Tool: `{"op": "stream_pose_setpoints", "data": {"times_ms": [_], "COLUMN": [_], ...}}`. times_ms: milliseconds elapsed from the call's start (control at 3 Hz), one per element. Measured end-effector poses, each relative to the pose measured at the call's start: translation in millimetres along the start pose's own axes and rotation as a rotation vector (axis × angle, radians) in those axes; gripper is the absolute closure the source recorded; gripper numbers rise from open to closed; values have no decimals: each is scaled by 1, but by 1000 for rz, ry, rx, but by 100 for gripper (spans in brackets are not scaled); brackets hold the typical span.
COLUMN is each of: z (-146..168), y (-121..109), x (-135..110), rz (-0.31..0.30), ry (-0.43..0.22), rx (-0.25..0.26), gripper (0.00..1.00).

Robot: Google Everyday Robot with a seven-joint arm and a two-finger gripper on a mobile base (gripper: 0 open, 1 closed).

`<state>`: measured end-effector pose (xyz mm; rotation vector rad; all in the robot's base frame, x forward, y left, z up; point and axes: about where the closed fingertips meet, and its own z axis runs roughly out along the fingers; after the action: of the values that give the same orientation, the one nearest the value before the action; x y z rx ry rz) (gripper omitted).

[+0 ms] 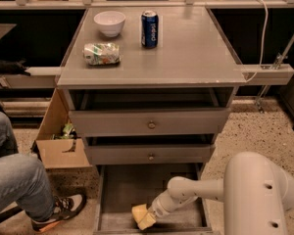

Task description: Place sponge into bottom drawer

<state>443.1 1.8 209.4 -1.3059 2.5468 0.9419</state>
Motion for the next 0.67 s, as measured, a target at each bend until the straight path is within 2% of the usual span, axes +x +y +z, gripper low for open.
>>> {"op": "stream_pose_setpoints", "data": {"times_ms": [333,667], "z": [16,20], "y": [-13,-21], "x": [-1,-12], "rz": [38,48], "ry": [-28,-58], "rx": [-29,-44], "gripper": [76,53]}}
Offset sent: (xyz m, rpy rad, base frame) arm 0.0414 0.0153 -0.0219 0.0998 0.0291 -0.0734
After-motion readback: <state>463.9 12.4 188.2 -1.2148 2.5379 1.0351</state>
